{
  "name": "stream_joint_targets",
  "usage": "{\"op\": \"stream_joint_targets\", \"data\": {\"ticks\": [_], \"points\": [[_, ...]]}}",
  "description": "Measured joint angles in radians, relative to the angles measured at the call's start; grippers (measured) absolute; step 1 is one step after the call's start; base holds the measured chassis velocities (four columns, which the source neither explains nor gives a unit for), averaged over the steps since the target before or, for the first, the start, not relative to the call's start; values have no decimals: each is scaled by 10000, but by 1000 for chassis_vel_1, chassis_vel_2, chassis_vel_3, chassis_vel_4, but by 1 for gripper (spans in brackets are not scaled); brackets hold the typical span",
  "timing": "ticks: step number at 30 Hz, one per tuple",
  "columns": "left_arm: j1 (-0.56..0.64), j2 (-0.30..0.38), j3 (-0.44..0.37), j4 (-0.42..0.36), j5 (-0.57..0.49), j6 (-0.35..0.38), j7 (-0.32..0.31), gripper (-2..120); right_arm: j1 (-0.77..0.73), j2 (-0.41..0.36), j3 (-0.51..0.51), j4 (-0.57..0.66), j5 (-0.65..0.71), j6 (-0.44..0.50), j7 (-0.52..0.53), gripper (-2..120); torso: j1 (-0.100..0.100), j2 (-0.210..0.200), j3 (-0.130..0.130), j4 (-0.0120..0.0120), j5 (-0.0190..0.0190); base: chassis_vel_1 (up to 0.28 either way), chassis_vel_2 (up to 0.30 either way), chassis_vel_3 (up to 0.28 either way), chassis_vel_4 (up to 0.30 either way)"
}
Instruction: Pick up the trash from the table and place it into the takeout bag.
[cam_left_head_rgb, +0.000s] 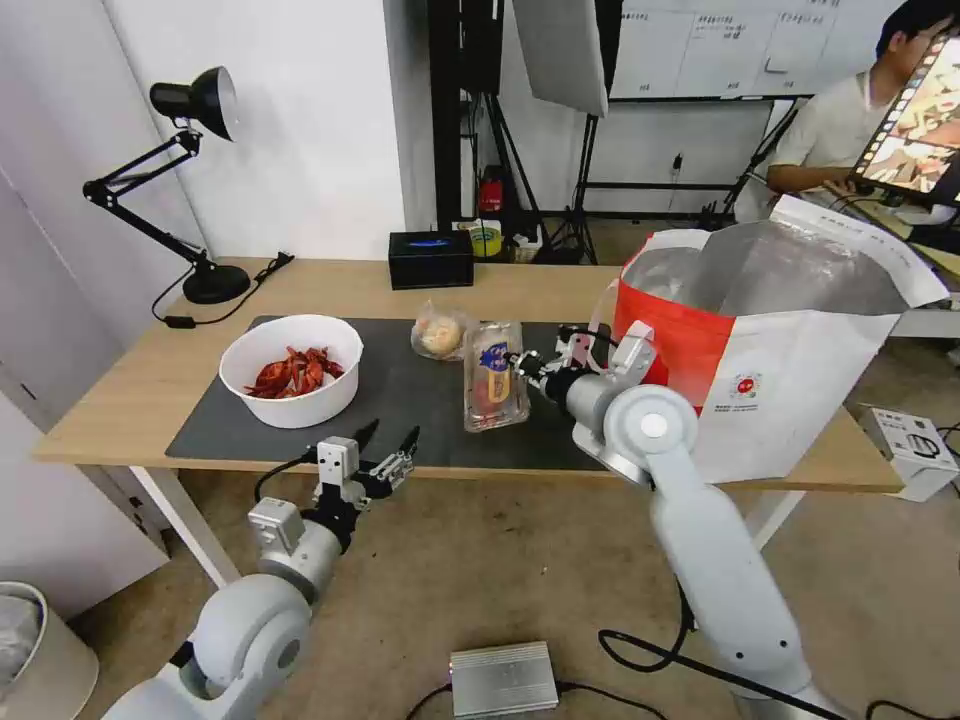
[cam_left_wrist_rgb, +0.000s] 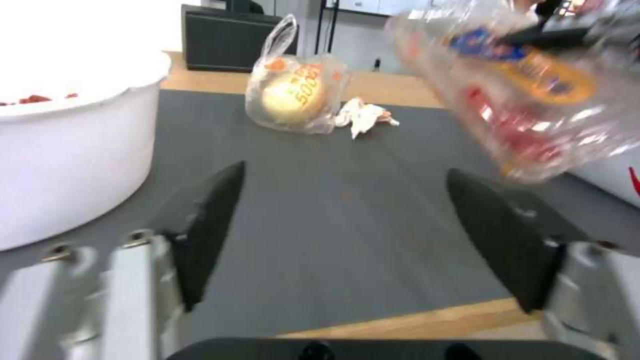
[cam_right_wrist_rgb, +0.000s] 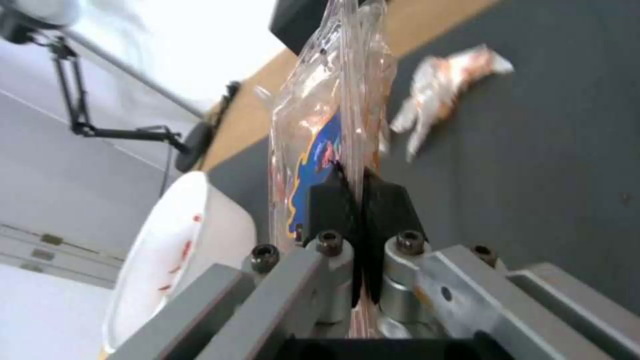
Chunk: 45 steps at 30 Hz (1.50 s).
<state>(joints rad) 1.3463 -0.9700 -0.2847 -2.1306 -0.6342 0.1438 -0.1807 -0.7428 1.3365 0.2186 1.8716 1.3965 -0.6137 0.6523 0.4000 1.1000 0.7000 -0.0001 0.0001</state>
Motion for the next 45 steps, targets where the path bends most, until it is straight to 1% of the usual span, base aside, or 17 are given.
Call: {"op": "stream_joint_targets", "data": {"ticks": [1, 2, 3, 5, 6, 9, 10, 13, 14, 16, 18, 20, 26, 33, 36, 45], "points": [[40, 3, -33, -14, -1, 0, -4, 93, 0, -58, 19, 130, -5, 3, -42, 0, 0, 0, 0, 0, 0, 0, 0, 0, 0], [40, 3, -33, -14, -1, 0, -4, 93, 0, -58, 19, 130, -5, 3, -42, 0, 0, 0, 0, 0, 0, 0, 0, 0, 0], [98, -15, -59, -35, -2, 1, -6, 98, 0, -123, 40, 256, -59, 18, -161, 0, 0, 0, 0, 1, -1, 0, 0, 0, 0], [143, -53, -80, -70, -1, 0, -6, 99, 6, -211, 56, 362, -360, 126, -439, 0, 0, 1, 0, 1, 0, 0, 0, 0, 0], [143, -53, -80, -70, -1, 0, -6, 99, 6, -211, 56, 362, -360, 126, -439, 0, 0, 1, 0, 1, 0, 0, 0, 0, 0], [264, -109, -223, -147, 0, -6, 8, 100, -27, -476, 133, 619, -1432, 493, -1280, 0, 0, 0, 0, 0, 0, 0, 0, 0, 0], [264, -109, -223, -147, 0, -6, 8, 100, -27, -476, 133, 619, -1432, 493, -1280, 0, 0, 0, 0, 0, 0, 0, 0, 0, 0], [435, -157, -324, -201, 55, -46, 32, 100, -159, -702, 291, 865, -1943, 862, -2110, 0, 0, 1, 0, 0, 0, 0, 0, 0, 0], [435, -157, -324, -201, 55, -46, 32, 100, -159, -702, 291, 865, -1943, 862, -2110, 0, 0, 1, 0, 0, 0, 0, 0, 0, 0], [531, -252, -346, -203, 151, -87, 35, 100, -185, -774, 342, 1003, -2176, 966, -2526, 0, 0, 0, 0, 0, 0, 0, 0, 0, 0], [563, -293, -346, -204, 196, -107, 37, 100, -185, -788, 356, 1073, -2248, 1015, -2643, 0, 0, 0, 0, 1, -1, 0, 0, 0, 0], [611, -383, -333, -204, 297, -125, 38, 100, -152, -816, 399, 1226, -2439, 1219, -2844, 0, 0, 0, -1, 1, 0, 0, 0, 0, 0], [618, -462, -324, -179, 369, -146, 40, 100, 72, -877, 543, 1445, -2568, 1540, -2838, 0, 0, 0, -1, 1, 0, 0, 0, 0, 0], [626, -527, -276, 6, 570, -321, 41, 100, 317, -1143, 856, 1764, -2670, 1914, -2790, 0, 0, 0, 0, 1, -1, 0, 0, 0, 0], [627, -622, -203, 37, 623, -337, 40, 100, 425, -1401, 1221, 1903, -2924, 2208, -2719, 0, 0, 0, 0, 1, 0, 0, 0, 0, 0], [607, -734, -43, 113, 674, -338, 26, 100, 490, -1845, 1973, 2148, -3345, 2579, -2498, 0, 0, 0, 0, 1, 1, 0, 0, 0, 0]]}}
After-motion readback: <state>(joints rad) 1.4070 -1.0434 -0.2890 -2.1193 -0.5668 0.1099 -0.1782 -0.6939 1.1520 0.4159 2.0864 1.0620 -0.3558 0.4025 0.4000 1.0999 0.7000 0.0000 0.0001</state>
